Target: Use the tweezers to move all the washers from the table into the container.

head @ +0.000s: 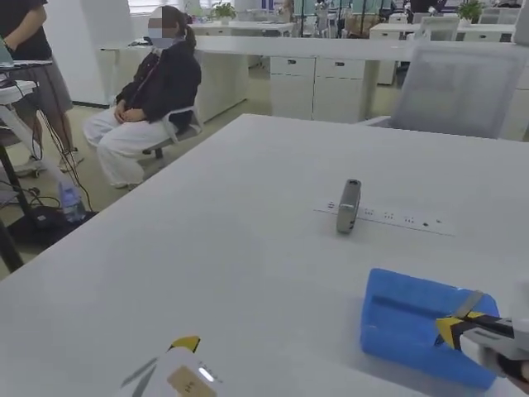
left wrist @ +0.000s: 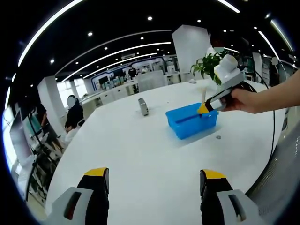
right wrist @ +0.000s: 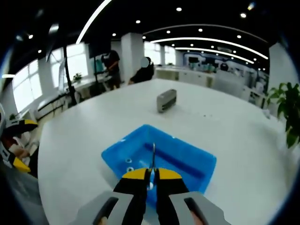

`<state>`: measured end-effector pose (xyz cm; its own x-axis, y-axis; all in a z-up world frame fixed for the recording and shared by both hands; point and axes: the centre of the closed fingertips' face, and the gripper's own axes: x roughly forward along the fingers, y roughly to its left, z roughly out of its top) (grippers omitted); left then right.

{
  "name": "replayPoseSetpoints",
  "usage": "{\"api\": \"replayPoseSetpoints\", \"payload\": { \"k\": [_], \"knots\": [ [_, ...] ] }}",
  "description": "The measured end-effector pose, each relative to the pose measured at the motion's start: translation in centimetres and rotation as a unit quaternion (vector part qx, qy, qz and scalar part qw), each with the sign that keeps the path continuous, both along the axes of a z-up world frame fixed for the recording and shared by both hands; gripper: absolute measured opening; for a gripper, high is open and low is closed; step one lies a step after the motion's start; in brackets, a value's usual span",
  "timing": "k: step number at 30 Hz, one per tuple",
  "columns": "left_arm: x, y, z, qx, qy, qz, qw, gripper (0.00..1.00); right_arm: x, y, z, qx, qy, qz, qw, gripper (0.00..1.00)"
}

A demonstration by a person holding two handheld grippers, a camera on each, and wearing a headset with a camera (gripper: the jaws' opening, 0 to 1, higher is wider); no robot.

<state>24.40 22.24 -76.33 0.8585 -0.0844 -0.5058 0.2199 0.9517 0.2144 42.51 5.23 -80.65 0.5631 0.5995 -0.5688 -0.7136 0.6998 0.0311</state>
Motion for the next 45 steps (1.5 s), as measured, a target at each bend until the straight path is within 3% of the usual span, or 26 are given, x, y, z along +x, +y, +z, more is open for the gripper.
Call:
{"api": "replayPoseSetpoints", "payload": {
  "k": [5, 16, 20, 24, 29, 33, 37, 45],
  "knots": [
    [0.0, 0.0, 0.0, 0.001, 0.001, 0.0, 1.0, 0.81, -0.2, 0.0, -1.2, -0.011, 0.006, 0.004, 0.9999, 0.03],
    [0.0, -0.2, 0.0, -0.001, 0.001, -0.004, 1.0, 0.81, -0.2, -0.1, -0.9, -0.007, 0.013, -0.005, 0.9999, 0.04],
    [0.0, -0.3, 0.5, 0.005, -0.01, -0.004, 0.9999, 0.8, -0.4, -0.4, 0.5, 0.006, 0.002, -0.016, 0.9998, 0.04],
    [-0.1, -0.4, 0.2, 0.004, -0.004, -0.007, 1.0, 0.81, -0.9, -0.9, 1.8, 0.022, -0.009, -0.022, 0.9995, 0.04],
    [-0.1, -0.7, 0.1, -0.003, 0.0, -0.014, 0.9999, 0.83, -2.9, -1.9, 4.6, 0.045, -0.03, -0.019, 0.9984, 0.03],
    [-0.1, -0.7, 0.0, -0.011, 0.001, -0.014, 0.9998, 0.83, -4.5, -2.6, 5.1, 0.051, -0.038, -0.016, 0.9979, 0.03],
    [-0.1, -0.8, 0.0, -0.011, 0.001, -0.017, 0.9998, 0.83, -6.5, -2.8, 4.3, 0.054, -0.023, 0.001, 0.9983, 0.03],
    [-0.1, -0.7, -0.1, -0.006, 0.005, -0.015, 0.9999, 0.82, -7.7, -3.3, 1.1, 0.028, -0.006, 0.003, 0.9996, 0.04]
  ]
}}
